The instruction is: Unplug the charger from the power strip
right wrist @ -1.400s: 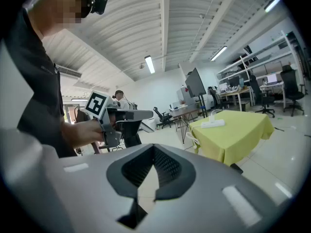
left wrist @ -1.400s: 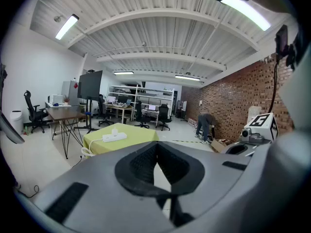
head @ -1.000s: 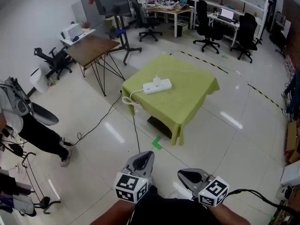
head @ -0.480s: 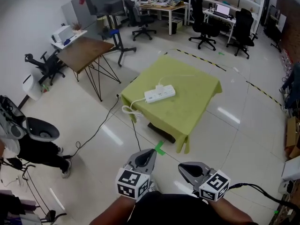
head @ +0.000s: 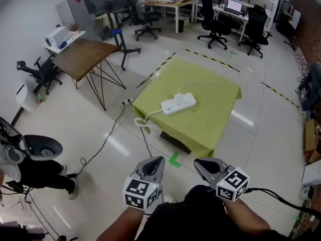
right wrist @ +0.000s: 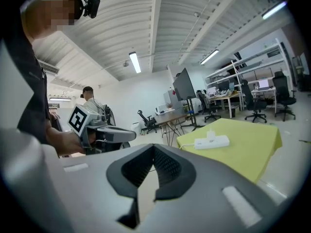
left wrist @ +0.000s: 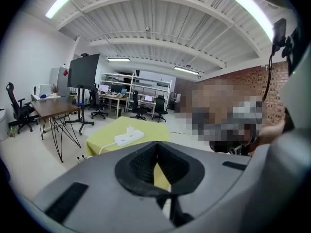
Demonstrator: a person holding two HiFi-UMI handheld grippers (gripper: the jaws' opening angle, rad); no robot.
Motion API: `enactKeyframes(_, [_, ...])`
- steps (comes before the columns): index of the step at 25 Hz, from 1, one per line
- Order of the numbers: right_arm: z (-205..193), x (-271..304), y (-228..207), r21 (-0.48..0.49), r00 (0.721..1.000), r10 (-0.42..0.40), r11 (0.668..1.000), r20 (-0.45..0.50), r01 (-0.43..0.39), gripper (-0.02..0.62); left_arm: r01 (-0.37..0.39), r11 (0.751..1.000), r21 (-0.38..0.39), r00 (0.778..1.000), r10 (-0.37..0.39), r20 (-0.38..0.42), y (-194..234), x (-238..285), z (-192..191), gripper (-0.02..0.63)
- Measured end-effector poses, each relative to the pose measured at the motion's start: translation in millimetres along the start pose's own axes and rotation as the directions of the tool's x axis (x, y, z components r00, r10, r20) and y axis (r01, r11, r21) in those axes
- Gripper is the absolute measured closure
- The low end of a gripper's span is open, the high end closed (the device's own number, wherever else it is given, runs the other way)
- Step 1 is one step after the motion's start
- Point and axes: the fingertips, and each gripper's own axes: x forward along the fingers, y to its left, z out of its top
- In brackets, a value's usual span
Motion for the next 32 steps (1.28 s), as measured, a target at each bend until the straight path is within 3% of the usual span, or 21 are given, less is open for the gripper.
enactKeyframes(10, [10, 55, -48, -0.005, 0.999, -0.006, 1.0, -0.038, 0.005, 0.592, -0.068, 0.996, -0.053, 0.998, 0.068, 0.012, 55, 21, 2, 0.6])
enactKeyframes(18, [15, 121, -123, -0.014, 0.996, -0.044, 0.999, -0.078, 0.043, 0.586, -0.116, 0.991, -0.061, 0.993, 0.115, -0.025, 90, 50, 10, 0.6])
enactKeyframes(32, [-7, 204, -250, 0.039, 0.978, -0.108, 0.992, -0.177, 0.116, 0.456, -0.18, 0.982, -0.061, 0.981, 0.174, -0.085, 127, 111, 21, 0.6])
